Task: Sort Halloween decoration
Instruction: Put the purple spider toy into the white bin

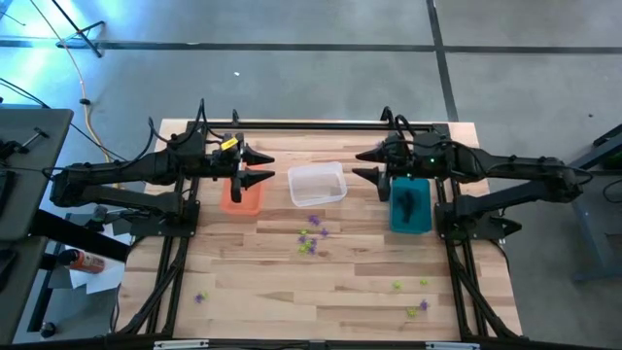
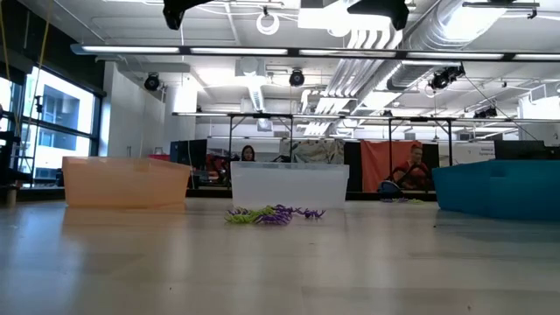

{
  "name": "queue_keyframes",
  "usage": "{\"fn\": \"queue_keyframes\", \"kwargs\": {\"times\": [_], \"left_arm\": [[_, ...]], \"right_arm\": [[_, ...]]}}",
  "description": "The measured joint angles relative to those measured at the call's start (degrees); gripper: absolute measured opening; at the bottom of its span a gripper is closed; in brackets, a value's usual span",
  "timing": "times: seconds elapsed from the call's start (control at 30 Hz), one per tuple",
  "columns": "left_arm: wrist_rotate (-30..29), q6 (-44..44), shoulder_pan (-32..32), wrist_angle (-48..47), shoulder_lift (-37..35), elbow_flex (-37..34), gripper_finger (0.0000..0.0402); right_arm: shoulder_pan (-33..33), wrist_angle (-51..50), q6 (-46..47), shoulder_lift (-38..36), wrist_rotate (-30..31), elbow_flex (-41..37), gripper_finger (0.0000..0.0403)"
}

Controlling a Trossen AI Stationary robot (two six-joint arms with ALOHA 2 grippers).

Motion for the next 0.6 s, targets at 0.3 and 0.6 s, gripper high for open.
{"fn": "queue_keyframes", "kwargs": {"times": [0.3, 0.6], "left_arm": [[0.9, 5.7, -2.2, -8.2, 0.7, 4.3, 0.0188], [-4.8, 5.8, -3.2, -14.4, 0.6, 4.5, 0.0188]], "right_arm": [[0.0, 2.1, 0.7, 0.0, -2.8, 0.0, 0.0201], [4.5, -1.6, 7.1, 10.2, -8.3, 0.0, 0.0201]]}}
